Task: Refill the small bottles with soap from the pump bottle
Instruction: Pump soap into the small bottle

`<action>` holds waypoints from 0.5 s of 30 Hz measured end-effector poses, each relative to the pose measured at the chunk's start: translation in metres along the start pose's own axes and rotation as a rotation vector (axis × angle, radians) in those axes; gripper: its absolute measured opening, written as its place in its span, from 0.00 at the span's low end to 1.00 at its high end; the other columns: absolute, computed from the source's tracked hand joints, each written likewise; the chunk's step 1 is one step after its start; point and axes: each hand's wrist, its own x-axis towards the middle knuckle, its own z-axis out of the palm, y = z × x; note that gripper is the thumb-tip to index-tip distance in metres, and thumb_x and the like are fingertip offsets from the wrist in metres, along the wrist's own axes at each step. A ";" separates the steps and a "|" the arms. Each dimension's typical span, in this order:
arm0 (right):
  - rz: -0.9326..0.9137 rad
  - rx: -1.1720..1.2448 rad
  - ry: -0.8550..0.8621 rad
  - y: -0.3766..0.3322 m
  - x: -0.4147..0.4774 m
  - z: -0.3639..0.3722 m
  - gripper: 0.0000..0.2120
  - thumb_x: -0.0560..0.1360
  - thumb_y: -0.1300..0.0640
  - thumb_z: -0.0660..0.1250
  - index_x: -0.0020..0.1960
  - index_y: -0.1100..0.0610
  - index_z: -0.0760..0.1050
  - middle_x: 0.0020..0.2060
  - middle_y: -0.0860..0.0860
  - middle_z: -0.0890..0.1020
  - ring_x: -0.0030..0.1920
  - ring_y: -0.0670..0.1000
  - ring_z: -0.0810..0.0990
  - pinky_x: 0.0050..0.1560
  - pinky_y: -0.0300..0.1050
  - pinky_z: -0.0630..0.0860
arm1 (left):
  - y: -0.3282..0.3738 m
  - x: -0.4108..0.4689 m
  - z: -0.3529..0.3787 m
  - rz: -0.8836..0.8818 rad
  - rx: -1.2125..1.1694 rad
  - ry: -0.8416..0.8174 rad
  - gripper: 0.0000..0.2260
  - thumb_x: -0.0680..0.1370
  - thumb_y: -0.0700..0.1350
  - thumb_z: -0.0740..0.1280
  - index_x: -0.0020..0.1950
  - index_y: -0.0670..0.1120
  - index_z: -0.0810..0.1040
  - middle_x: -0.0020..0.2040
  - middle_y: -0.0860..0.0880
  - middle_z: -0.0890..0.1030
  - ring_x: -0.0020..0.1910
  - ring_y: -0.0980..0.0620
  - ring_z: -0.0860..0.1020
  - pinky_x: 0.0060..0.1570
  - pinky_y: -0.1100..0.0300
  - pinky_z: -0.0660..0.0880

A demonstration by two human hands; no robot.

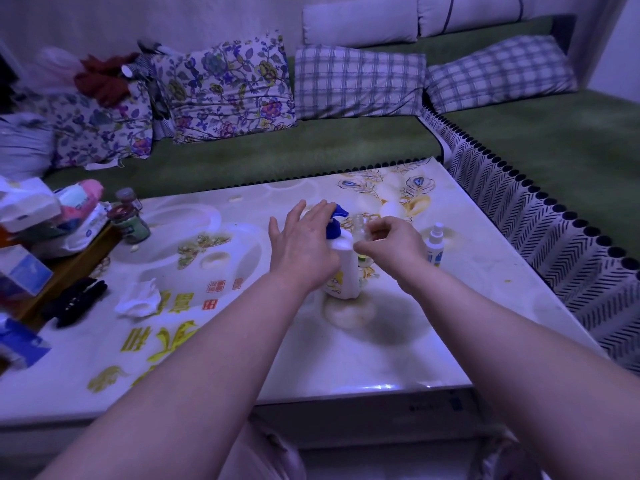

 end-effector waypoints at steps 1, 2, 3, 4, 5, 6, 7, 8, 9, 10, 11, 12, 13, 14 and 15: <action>0.005 -0.006 -0.008 0.000 0.000 0.000 0.13 0.62 0.54 0.73 0.46 0.47 0.77 0.41 0.42 0.82 0.48 0.49 0.82 0.58 0.56 0.78 | 0.000 0.000 0.000 -0.001 0.000 -0.001 0.32 0.69 0.41 0.65 0.71 0.56 0.61 0.74 0.59 0.62 0.76 0.52 0.51 0.72 0.40 0.46; 0.008 -0.006 -0.011 -0.001 0.000 0.000 0.13 0.62 0.54 0.73 0.46 0.47 0.77 0.40 0.42 0.82 0.47 0.49 0.82 0.58 0.56 0.78 | 0.000 0.000 0.000 -0.002 0.000 -0.002 0.32 0.69 0.41 0.65 0.71 0.56 0.61 0.74 0.59 0.62 0.76 0.52 0.51 0.72 0.40 0.46; 0.006 0.001 -0.007 -0.001 -0.001 -0.001 0.13 0.62 0.54 0.73 0.46 0.47 0.77 0.40 0.42 0.82 0.47 0.49 0.82 0.57 0.56 0.78 | 0.001 0.000 -0.001 -0.003 -0.001 -0.003 0.32 0.69 0.41 0.65 0.71 0.56 0.61 0.74 0.59 0.62 0.76 0.52 0.51 0.72 0.40 0.46; 0.002 0.010 0.001 -0.002 -0.001 -0.001 0.13 0.62 0.54 0.73 0.46 0.47 0.77 0.40 0.41 0.82 0.47 0.49 0.82 0.57 0.56 0.78 | 0.001 0.000 -0.001 -0.005 -0.003 -0.004 0.32 0.69 0.41 0.65 0.71 0.56 0.61 0.74 0.59 0.62 0.76 0.52 0.51 0.72 0.40 0.46; -0.003 0.012 0.007 -0.003 -0.001 -0.001 0.14 0.62 0.54 0.73 0.47 0.47 0.78 0.40 0.41 0.82 0.47 0.49 0.82 0.57 0.56 0.78 | 0.001 0.000 -0.001 -0.007 -0.005 -0.005 0.32 0.69 0.41 0.65 0.71 0.56 0.61 0.74 0.59 0.61 0.76 0.52 0.51 0.72 0.40 0.46; -0.006 0.004 0.007 -0.004 -0.001 -0.001 0.15 0.62 0.53 0.73 0.48 0.47 0.78 0.40 0.41 0.82 0.47 0.49 0.82 0.57 0.56 0.78 | 0.002 0.000 -0.001 -0.009 -0.006 -0.006 0.32 0.69 0.41 0.65 0.72 0.56 0.61 0.74 0.59 0.61 0.76 0.52 0.51 0.72 0.40 0.46; -0.006 -0.012 0.002 -0.004 0.000 0.000 0.15 0.61 0.53 0.73 0.48 0.48 0.78 0.41 0.42 0.82 0.47 0.49 0.82 0.57 0.55 0.78 | 0.002 0.000 -0.001 -0.010 -0.006 -0.008 0.32 0.69 0.41 0.65 0.72 0.56 0.61 0.74 0.59 0.61 0.76 0.52 0.51 0.72 0.40 0.46; -0.001 -0.029 -0.003 -0.005 -0.001 0.000 0.15 0.61 0.53 0.73 0.48 0.48 0.78 0.41 0.42 0.82 0.47 0.49 0.82 0.57 0.55 0.78 | 0.002 -0.001 -0.002 -0.011 -0.004 -0.010 0.32 0.69 0.41 0.65 0.72 0.56 0.60 0.75 0.59 0.61 0.76 0.52 0.51 0.72 0.40 0.46; 0.006 -0.042 -0.006 -0.005 -0.001 0.000 0.15 0.61 0.53 0.73 0.48 0.48 0.78 0.41 0.43 0.82 0.48 0.50 0.82 0.57 0.55 0.78 | 0.002 0.000 -0.002 -0.010 -0.002 -0.011 0.32 0.69 0.41 0.65 0.72 0.56 0.60 0.75 0.59 0.61 0.76 0.52 0.51 0.72 0.40 0.46; 0.012 -0.052 -0.006 -0.005 -0.001 0.000 0.15 0.61 0.53 0.73 0.48 0.48 0.78 0.41 0.43 0.82 0.48 0.50 0.82 0.58 0.55 0.78 | 0.002 0.000 -0.002 -0.011 0.001 -0.012 0.33 0.69 0.41 0.65 0.72 0.56 0.60 0.75 0.59 0.61 0.76 0.52 0.51 0.72 0.40 0.46; 0.016 -0.058 -0.003 -0.006 -0.001 0.000 0.15 0.61 0.53 0.73 0.48 0.47 0.78 0.41 0.43 0.82 0.49 0.50 0.82 0.58 0.55 0.77 | 0.002 0.000 -0.002 -0.012 0.004 -0.012 0.33 0.69 0.41 0.65 0.72 0.56 0.60 0.75 0.59 0.61 0.76 0.52 0.51 0.72 0.40 0.46; 0.016 -0.059 -0.001 -0.007 -0.001 0.001 0.15 0.61 0.53 0.73 0.47 0.47 0.78 0.41 0.43 0.82 0.49 0.50 0.82 0.58 0.55 0.77 | 0.002 -0.001 -0.002 -0.011 0.005 -0.012 0.33 0.69 0.41 0.65 0.72 0.56 0.60 0.74 0.59 0.61 0.76 0.52 0.51 0.72 0.40 0.46; 0.015 -0.055 0.002 -0.008 -0.001 0.001 0.14 0.61 0.53 0.73 0.47 0.47 0.78 0.41 0.43 0.82 0.49 0.50 0.82 0.58 0.55 0.77 | 0.002 -0.001 -0.002 -0.011 0.003 -0.011 0.33 0.69 0.41 0.65 0.72 0.56 0.60 0.74 0.59 0.61 0.76 0.52 0.51 0.72 0.40 0.46; 0.014 -0.050 0.006 -0.009 -0.002 0.001 0.13 0.62 0.53 0.73 0.46 0.47 0.78 0.41 0.42 0.83 0.48 0.49 0.82 0.59 0.55 0.77 | 0.002 -0.001 -0.003 -0.010 0.000 -0.011 0.32 0.69 0.41 0.65 0.72 0.56 0.60 0.74 0.59 0.61 0.76 0.52 0.51 0.72 0.40 0.46; 0.012 -0.047 0.012 -0.009 -0.002 0.000 0.13 0.62 0.53 0.73 0.46 0.46 0.78 0.40 0.42 0.83 0.48 0.49 0.82 0.59 0.55 0.77 | 0.002 -0.001 -0.003 -0.011 -0.002 -0.010 0.32 0.69 0.41 0.65 0.71 0.56 0.61 0.74 0.59 0.62 0.76 0.51 0.51 0.72 0.40 0.46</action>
